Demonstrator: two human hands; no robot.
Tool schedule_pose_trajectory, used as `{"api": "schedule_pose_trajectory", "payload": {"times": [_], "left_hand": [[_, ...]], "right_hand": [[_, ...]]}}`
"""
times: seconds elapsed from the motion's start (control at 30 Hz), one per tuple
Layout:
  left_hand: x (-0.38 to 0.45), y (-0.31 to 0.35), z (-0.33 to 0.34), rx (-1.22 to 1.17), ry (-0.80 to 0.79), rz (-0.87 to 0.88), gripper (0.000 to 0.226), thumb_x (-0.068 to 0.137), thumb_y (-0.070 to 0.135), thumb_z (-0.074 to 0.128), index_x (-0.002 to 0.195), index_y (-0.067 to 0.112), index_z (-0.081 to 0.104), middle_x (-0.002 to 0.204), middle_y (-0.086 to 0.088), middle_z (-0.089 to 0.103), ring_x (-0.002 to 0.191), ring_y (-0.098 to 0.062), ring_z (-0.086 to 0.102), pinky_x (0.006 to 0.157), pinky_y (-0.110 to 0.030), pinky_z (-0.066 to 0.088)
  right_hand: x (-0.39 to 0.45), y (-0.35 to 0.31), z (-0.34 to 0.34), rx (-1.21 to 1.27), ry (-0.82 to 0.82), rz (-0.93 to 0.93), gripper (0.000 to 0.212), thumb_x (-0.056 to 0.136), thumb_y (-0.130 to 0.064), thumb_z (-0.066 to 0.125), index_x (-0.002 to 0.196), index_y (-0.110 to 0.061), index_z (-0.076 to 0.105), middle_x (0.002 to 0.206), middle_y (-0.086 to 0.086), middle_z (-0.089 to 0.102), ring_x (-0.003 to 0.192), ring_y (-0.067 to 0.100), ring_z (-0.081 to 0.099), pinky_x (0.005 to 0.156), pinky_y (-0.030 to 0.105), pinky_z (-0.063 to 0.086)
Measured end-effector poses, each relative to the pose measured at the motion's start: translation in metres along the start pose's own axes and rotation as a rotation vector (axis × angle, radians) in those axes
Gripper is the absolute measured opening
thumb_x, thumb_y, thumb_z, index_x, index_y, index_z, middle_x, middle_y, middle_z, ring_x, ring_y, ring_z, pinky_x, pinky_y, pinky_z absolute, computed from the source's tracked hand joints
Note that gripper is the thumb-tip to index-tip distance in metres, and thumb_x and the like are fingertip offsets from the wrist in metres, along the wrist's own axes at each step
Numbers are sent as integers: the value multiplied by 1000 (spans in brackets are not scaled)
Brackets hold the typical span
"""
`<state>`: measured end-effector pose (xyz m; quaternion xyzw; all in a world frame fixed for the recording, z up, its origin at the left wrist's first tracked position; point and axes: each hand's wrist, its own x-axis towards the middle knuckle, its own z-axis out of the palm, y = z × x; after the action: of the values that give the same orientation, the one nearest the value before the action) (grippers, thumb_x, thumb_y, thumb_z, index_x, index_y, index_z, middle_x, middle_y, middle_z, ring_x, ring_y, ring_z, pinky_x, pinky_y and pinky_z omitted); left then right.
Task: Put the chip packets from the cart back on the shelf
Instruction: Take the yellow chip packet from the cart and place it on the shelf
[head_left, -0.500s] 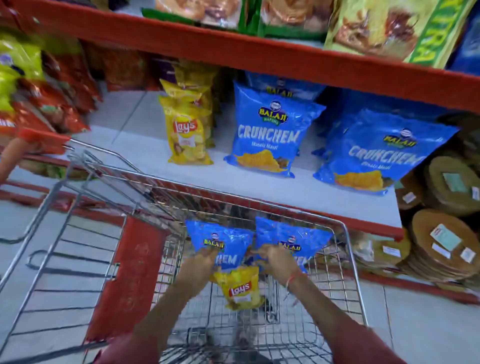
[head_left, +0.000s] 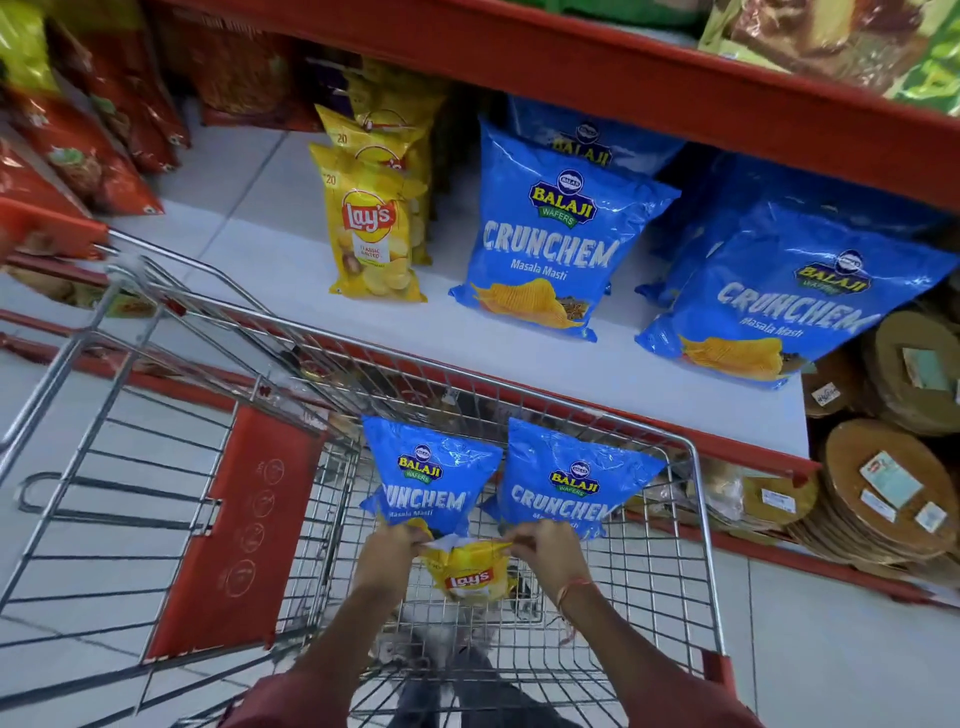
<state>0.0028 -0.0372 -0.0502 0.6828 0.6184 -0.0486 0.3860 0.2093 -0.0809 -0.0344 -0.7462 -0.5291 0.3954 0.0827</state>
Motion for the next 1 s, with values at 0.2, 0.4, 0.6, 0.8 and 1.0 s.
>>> {"api": "schedule_pose_trajectory", "payload": {"times": [0.2,0.4,0.6,0.8,1.0], "left_hand": [[-20,2,-44,-144,174,185,16,86,19,65,95,11,75,92,-10,77,86,-24,70,69,-23,43],[-37,23,-126,-241,440,418,6,76,11,75,82,9,77,78,-4,79,68,-4,66,65,-12,46],[-41,54,-213,-363,613,568,9,76,7,74,83,12,77,80,13,71,66,26,58,64,8,42],[-24,78,-278,-368,777,644,7,77,15,74,82,16,77,81,12,71,79,8,64,68,0,45],[15,86,-310,-353,840,611,7,78,21,73,82,17,77,76,-4,78,67,-14,71,66,-23,53]], "right_hand": [[-25,-18,-23,114,109,-66,13,79,-16,74,91,-17,76,86,3,78,76,8,70,77,16,56],[-47,-75,-74,240,368,-231,11,75,-12,77,83,-20,77,76,-14,72,69,-9,65,68,6,52],[-47,-141,-134,325,528,-400,5,76,-10,76,80,-13,76,80,-3,77,74,5,70,72,15,56],[-21,-197,-186,365,639,-529,7,76,-8,75,81,-12,76,74,-6,72,70,-5,67,66,2,50],[28,-224,-198,413,612,-524,9,80,-8,72,82,-17,75,68,-13,71,65,-5,67,63,4,53]]}}
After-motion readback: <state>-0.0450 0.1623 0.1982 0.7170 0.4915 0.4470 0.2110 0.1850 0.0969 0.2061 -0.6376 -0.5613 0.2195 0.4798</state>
